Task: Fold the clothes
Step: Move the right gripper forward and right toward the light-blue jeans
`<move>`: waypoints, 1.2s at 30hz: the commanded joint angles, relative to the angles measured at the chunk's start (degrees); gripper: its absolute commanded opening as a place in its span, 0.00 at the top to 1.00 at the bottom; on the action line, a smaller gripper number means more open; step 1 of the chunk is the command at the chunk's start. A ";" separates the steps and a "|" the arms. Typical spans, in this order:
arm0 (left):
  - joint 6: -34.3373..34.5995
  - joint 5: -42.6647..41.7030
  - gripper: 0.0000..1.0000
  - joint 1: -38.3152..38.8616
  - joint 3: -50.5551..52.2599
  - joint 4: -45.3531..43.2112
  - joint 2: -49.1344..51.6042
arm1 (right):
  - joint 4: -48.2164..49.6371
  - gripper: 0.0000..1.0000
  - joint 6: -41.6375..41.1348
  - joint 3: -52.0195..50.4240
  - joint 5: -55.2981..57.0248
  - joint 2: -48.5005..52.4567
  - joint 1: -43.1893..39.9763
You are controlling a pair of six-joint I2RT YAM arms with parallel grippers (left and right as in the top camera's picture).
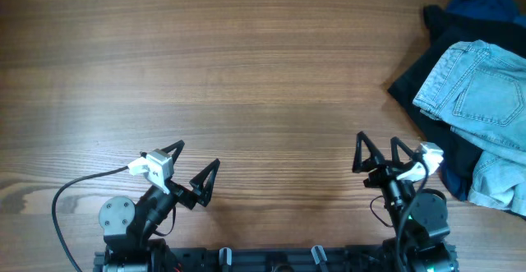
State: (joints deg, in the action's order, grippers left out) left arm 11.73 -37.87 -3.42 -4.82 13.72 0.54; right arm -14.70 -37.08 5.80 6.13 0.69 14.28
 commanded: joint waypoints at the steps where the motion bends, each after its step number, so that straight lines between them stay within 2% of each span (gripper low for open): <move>1: 0.74 -1.11 0.00 0.22 0.48 -0.28 0.00 | 0.39 0.00 -19.21 0.46 5.77 0.33 0.11; 5: 0.74 -1.11 0.00 0.22 0.48 -0.28 0.00 | 1.84 0.00 -24.79 0.46 2.19 0.33 0.11; 12: 0.74 -1.11 0.00 0.22 0.48 -0.26 0.00 | 6.58 0.00 -24.15 0.46 -6.32 0.33 0.11; 17: 0.74 -1.11 0.00 0.22 0.48 -0.28 0.00 | 6.45 0.00 -23.93 0.46 -7.06 0.33 0.11; 23: 0.74 -1.11 0.00 0.22 0.48 -0.28 0.00 | 3.91 0.00 -15.37 0.46 -2.97 0.33 0.11; 28: 0.74 -1.11 0.00 0.22 0.48 -0.28 0.00 | -2.19 0.00 -6.10 0.52 -2.16 0.57 0.11; 33: 0.74 -1.11 0.00 0.22 0.48 -0.28 0.00 | 0.90 0.00 -1.75 0.52 -3.43 0.70 0.11; 36: 0.74 -1.11 0.00 0.22 0.48 -0.26 0.00 | 7.67 0.00 7.74 0.70 -7.02 0.70 0.11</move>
State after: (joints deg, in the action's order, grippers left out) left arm 11.73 -38.06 -3.42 -4.82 13.67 0.54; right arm -11.49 -40.91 5.80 2.42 1.15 14.28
